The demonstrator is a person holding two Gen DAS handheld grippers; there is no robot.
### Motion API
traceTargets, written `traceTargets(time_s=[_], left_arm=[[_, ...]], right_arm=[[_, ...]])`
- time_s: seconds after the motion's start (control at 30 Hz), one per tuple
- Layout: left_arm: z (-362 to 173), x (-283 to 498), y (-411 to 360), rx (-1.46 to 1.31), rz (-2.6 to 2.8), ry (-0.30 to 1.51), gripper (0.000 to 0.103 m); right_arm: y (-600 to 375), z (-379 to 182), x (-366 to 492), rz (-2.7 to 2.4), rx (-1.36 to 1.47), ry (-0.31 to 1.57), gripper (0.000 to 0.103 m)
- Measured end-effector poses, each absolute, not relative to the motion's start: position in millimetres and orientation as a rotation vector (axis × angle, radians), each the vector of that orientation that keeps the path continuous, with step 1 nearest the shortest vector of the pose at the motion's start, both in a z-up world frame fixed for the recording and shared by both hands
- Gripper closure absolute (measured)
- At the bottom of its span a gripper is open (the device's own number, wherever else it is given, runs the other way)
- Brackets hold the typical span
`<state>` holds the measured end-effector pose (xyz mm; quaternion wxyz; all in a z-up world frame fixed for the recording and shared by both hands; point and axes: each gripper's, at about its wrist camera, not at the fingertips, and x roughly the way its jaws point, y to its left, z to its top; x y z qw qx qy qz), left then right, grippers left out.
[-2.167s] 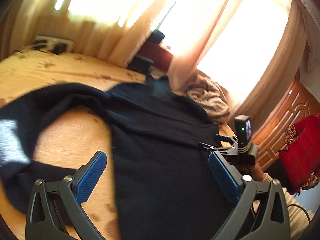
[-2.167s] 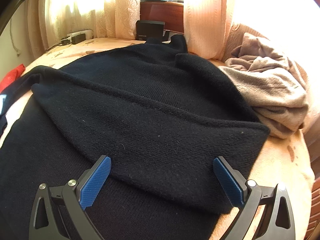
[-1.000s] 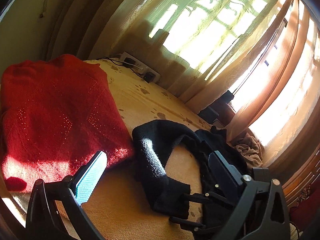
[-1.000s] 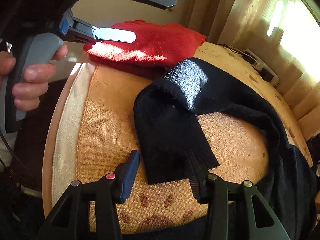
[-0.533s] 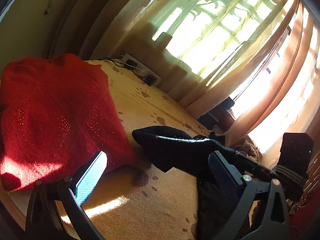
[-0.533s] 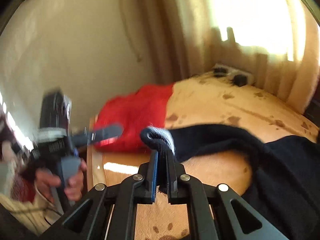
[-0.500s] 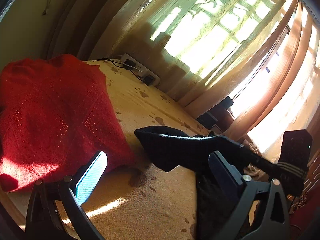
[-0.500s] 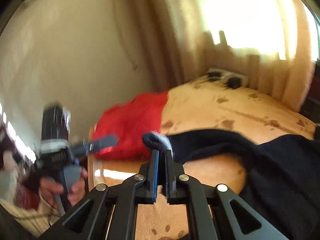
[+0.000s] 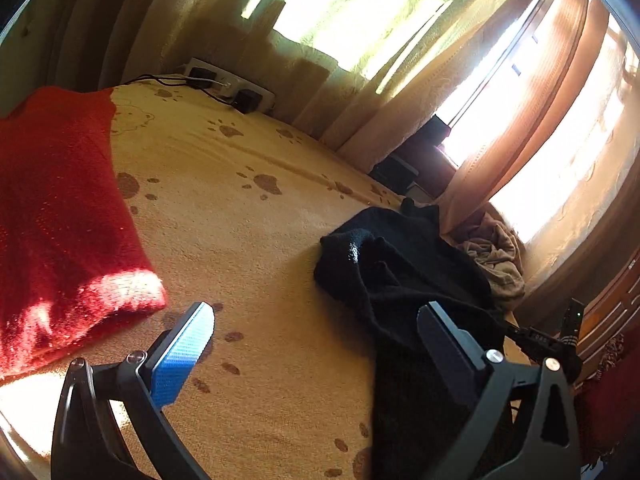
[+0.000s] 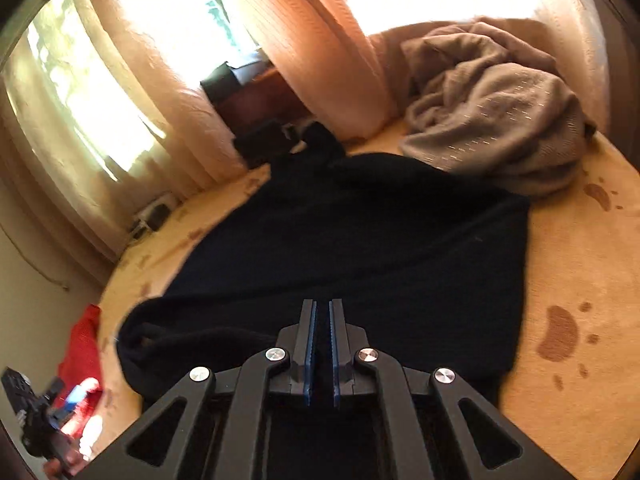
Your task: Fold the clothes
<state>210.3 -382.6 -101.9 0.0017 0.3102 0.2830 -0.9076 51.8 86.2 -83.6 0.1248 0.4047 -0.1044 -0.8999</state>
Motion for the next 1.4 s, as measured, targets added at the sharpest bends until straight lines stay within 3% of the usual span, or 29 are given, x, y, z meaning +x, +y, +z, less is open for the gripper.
traceTargets(time_s=[0.07, 0.13, 0.17, 0.2, 0.33, 0.43, 0.47, 0.57, 0.6, 0.83, 1.03, 1.07, 1.1, 1.2, 1.4], left_arm=[[-102.4, 201.6, -375.2, 1.004, -2.846, 0.871, 0.0], [-102.2, 196.0, -370.1, 1.021, -2.847, 0.867, 0.0], [-102.0, 193.8, -367.7, 1.025, -2.848, 0.864, 0.0], [-101.3, 192.8, -364.9, 1.029, -2.847, 0.86, 0.0], [-100.0, 183.9, -349.2, 1.054, -2.857, 0.838, 0.0], [-99.3, 180.0, -336.6, 1.082, -2.874, 0.805, 0.0], [-99.4, 178.9, -333.3, 1.092, -2.877, 0.794, 0.0], [-100.1, 178.6, -330.0, 1.109, -2.87, 0.776, 0.0], [-100.5, 178.6, -329.7, 1.113, -2.866, 0.773, 0.0], [-106.4, 175.7, -330.6, 1.14, -2.839, 0.774, 0.0], [-109.3, 167.8, -327.2, 1.166, -2.829, 0.76, 0.0], [-110.1, 166.1, -326.6, 1.172, -2.827, 0.757, 0.0], [-111.0, 164.5, -326.2, 1.179, -2.824, 0.755, 0.0], [-113.2, 161.2, -325.8, 1.192, -2.817, 0.752, 0.0], [-111.0, 161.1, -333.6, 1.162, -2.801, 0.764, 0.0]], right_arm=[[89.5, -84.4, 64.5, -2.665, 1.132, -0.118, 0.085], [86.7, -81.1, 80.7, -2.688, 1.029, 0.079, 0.051], [84.1, -78.6, 90.2, -2.695, 0.963, 0.167, 0.016], [81.6, -76.1, 99.7, -2.697, 0.896, 0.254, 0.004], [63.4, -71.8, 117.0, -2.624, 0.745, 0.49, 0.004], [52.8, -74.8, 122.0, -2.571, 0.696, 0.606, 0.005], [47.7, -77.8, 124.0, -2.554, 0.676, 0.669, 0.009], [27.4, -93.4, 127.8, -2.464, 0.656, 0.864, 0.046], [22.1, -99.2, 129.4, -2.435, 0.649, 0.931, 0.053], [-0.6, -134.8, 127.2, -2.202, 0.587, 1.288, 0.053], [-4.6, -126.7, 103.0, -2.15, 0.728, 1.148, 0.053], [-5.2, -125.1, 98.9, -2.141, 0.752, 1.121, 0.061], [-5.7, -123.4, 94.7, -2.132, 0.776, 1.094, 0.076], [-8.1, -116.8, 86.8, -2.116, 0.825, 1.023, 0.095], [-17.1, -52.6, 123.0, -2.147, 0.677, 0.831, 0.095]])
